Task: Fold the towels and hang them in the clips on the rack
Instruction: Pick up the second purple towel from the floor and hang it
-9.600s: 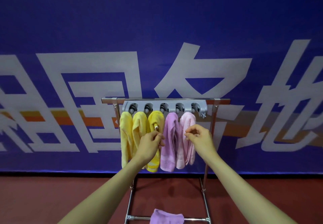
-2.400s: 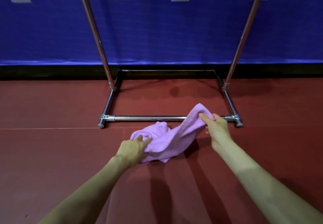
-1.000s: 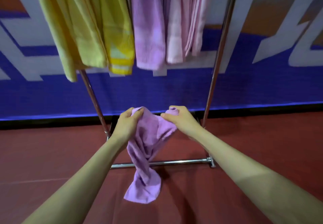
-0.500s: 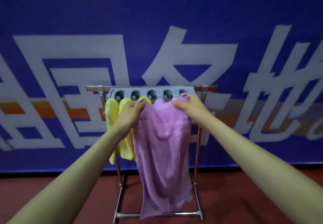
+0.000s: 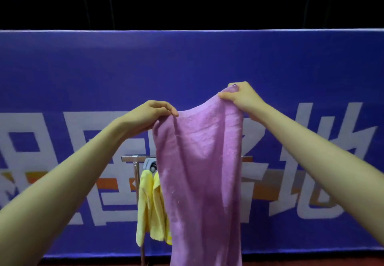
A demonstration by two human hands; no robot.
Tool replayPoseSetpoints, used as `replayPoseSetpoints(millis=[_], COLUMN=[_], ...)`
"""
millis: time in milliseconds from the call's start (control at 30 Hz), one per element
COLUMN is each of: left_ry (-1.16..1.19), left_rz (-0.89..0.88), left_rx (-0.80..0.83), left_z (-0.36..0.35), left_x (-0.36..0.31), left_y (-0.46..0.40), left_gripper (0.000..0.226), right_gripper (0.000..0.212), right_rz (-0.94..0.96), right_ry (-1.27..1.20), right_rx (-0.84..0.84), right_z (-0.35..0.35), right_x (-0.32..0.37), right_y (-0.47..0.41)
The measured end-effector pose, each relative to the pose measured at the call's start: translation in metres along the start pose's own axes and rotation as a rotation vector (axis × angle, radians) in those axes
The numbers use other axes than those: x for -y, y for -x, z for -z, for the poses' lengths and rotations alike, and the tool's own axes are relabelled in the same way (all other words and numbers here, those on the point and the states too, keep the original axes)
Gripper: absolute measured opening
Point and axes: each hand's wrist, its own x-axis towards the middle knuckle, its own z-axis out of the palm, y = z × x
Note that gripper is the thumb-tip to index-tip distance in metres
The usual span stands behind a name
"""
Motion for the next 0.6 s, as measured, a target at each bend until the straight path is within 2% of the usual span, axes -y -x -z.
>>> replayPoseSetpoints(millis=[100,200,233,300,400,500,600], left_ry=[-0.029,-0.245,-0.337,-0.466,-0.396,-0.352,-0.341], left_rz=[-0.023,-0.130,-0.177,-0.261,-0.299,-0.322,-0.314], left_rx=[0.077,0.102,0.079,-0.041,-0.180,-0.165,-0.126], left_z=[0.004,0.005,0.005,0.005,0.004,0.000,-0.002], left_x=[0.001,0.004,0.008,0.016,0.024,0.022,0.016], left_y=[0.010,0.016,0.015,0.011,0.007,0.009,0.009], left_gripper=[0.047,0.056,0.053,0.040,0.023,0.010,0.016], right_gripper=[0.027,0.015,0.010,0.016,0.017,0.016,0.023], right_rz=[-0.003,-0.033,-0.048,-0.091,-0.140,-0.222,-0.323], right_ry=[-0.044,-0.049,-0.033,-0.002,-0.006,-0.148,-0.375], right_rx=[-0.019,-0.013,-0.012,0.001,0.055,0.132,0.248], right_z=[0.001,-0.003,-0.004,-0.006,-0.012,-0.015,-0.014], right_x=[0.008,0.007,0.007,0.005,0.008,0.012,0.018], right_y=[0.001,0.000,0.001,0.001,0.005,0.007,0.009])
